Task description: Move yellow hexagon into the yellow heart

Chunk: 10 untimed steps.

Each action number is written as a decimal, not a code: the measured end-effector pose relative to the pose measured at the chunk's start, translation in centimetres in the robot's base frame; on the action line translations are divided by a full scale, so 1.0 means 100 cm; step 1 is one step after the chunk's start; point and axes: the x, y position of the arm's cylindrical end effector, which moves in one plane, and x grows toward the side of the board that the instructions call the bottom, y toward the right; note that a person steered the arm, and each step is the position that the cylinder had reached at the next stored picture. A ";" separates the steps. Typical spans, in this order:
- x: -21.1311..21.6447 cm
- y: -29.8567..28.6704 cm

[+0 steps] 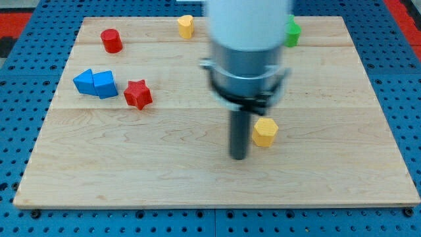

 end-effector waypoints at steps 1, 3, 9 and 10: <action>-0.056 0.015; -0.018 0.062; -0.113 0.048; -0.133 -0.052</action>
